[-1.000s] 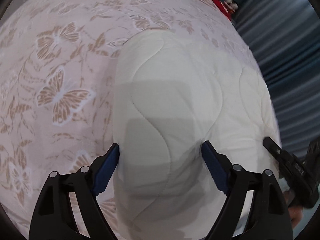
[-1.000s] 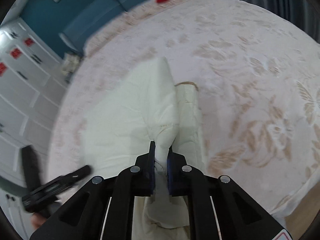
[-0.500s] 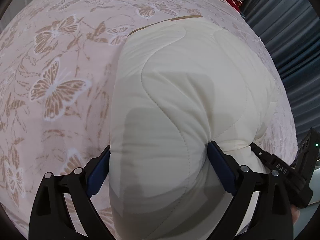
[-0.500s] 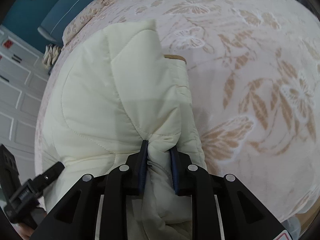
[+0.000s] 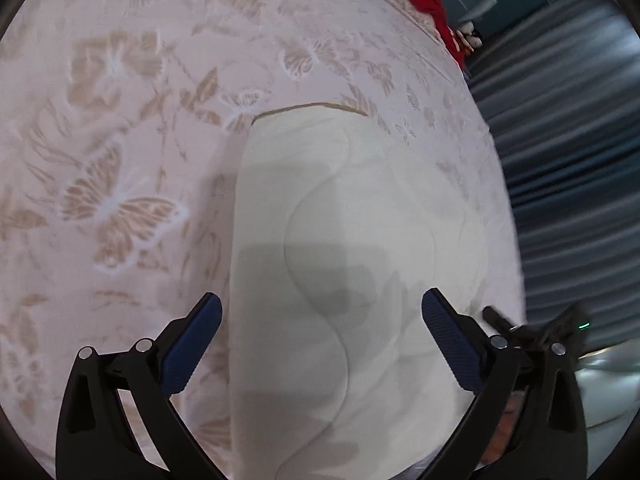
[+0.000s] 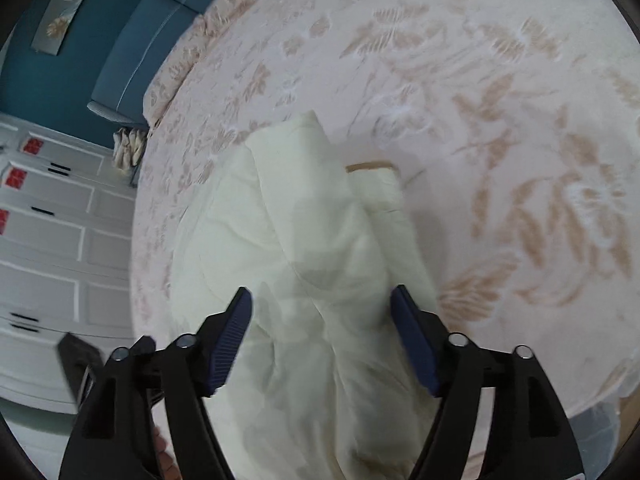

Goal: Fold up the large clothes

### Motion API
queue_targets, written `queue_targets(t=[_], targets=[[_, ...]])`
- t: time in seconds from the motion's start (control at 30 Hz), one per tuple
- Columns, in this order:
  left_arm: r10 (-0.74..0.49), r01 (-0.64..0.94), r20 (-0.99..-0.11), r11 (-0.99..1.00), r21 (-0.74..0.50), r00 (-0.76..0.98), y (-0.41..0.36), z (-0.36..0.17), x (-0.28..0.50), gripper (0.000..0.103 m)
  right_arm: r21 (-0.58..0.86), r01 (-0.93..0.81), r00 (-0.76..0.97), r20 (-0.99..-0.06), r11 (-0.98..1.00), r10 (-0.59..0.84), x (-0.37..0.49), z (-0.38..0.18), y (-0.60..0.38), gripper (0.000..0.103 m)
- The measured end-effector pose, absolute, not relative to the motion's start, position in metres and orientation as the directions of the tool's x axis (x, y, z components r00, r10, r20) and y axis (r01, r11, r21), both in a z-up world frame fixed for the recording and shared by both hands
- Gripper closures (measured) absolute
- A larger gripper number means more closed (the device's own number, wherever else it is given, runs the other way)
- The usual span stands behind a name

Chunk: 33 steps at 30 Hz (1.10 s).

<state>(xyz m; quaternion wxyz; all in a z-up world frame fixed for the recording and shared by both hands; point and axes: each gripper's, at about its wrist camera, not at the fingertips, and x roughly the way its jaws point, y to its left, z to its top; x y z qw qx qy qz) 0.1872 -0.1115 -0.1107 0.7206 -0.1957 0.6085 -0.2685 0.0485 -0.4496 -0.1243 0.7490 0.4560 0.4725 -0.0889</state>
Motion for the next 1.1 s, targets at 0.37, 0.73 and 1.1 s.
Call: queue_targets(t=[0.37, 0.73, 1.1], targets=[[-0.675, 0.131, -0.735, 0.736, -0.664, 0.063, -0.122, -0.123, 0.190, 0.055, 0.588, 0.475, 0.556, -0.777, 0.654, 0.295, 0.078, -0.111, -0.413, 0.087], [-0.482, 0.216, -0.845, 0.872, -0.439, 0.233, -0.081, -0.124, 0.205, 0.050, 0.500, 0.384, 0.520, -0.812, 0.776, 0.265, 0.126, -0.134, -0.343, 0.083], [-0.197, 0.348, -0.877, 0.937, -0.037, 0.438, -0.093, -0.060, 0.146, 0.025, 0.392, 0.355, 0.567, -0.812, 0.849, 0.138, 0.065, -0.061, -0.324, 0.071]])
